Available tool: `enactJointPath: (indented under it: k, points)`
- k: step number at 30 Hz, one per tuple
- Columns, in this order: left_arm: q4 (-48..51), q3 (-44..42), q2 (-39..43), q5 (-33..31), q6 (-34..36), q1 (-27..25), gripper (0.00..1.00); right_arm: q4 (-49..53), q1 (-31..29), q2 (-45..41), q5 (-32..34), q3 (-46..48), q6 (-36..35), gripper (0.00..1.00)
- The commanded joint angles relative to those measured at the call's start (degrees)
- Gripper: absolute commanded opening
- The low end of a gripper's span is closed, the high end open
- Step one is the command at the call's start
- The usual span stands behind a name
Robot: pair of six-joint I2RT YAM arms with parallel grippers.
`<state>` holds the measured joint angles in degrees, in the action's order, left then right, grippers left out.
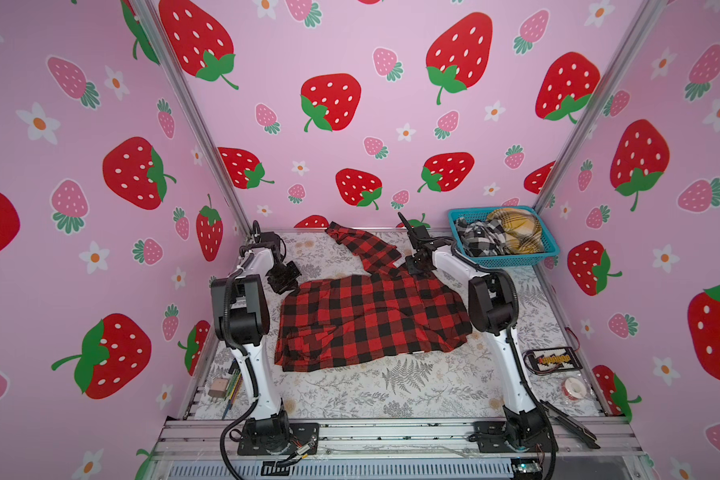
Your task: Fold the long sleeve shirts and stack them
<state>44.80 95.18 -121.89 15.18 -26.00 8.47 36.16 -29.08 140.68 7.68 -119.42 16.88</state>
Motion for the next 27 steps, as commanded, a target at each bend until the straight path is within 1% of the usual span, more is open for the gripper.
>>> enactJointPath:
  k: [1,2,4,8,10,12,13,16,18,19,20,23,25,27]
  points:
    - [0.9,2.0,-0.78,0.6,-0.34,-0.09,0.0,6.76,0.36,-2.1,-1.97,-1.99,-0.16,0.39]
    - [0.91,2.18,-0.85,0.72,-0.32,-0.11,0.0,7.13,0.34,-1.75,-2.48,-3.54,-0.03,0.46]
    - [0.91,2.46,-0.96,0.83,-0.2,-0.05,0.0,8.42,0.36,0.43,-3.97,-7.75,-0.22,0.57]
    - [1.17,2.9,-1.51,1.08,0.12,-0.19,0.0,10.24,0.34,6.73,-6.33,-14.32,-0.45,0.6]
    - [1.17,2.91,-1.68,1.17,0.16,-0.16,0.0,10.42,0.35,8.96,-6.35,-15.38,-0.55,0.62]
    - [1.17,2.82,-1.8,1.23,0.27,-0.17,0.0,10.08,0.34,10.48,-5.61,-15.58,-0.92,0.69]
    - [1.17,2.8,-1.9,1.26,0.33,-0.21,0.0,9.84,0.34,11.11,-5.29,-15.58,-1.33,0.7]
    - [1.32,2.8,-2.12,1.11,0.71,-0.17,0.0,10.17,0.35,12.72,-3.61,-15.67,-2.31,0.7]
    - [1.31,2.68,-2.06,0.96,0.84,-0.21,0.0,10.85,0.34,13.29,-2.65,-15.43,-2.86,0.66]
    - [1.26,2.7,-2.06,0.97,0.79,-0.19,0.0,11.3,0.26,13.32,-2.23,-14.9,-2.91,0.62]
    - [1.21,2.57,-2.05,0.87,0.78,-0.2,0.0,11.43,0.25,13.23,-1.95,-14.13,-3.04,0.57]
    - [1.08,2.63,-2.34,0.9,0.7,-0.18,0.0,10.65,0.26,12.28,-1.89,-11.12,-3.1,0.34]
    - [1.0,2.45,-2.34,0.77,0.64,-0.21,0.0,10.27,0.25,11.87,-2.16,-10.35,-3.13,0.29]
    - [0.91,2.36,-2.32,0.82,0.71,-0.23,0.0,10.18,0.25,11.78,-2.49,-10.39,-3.17,0.27]
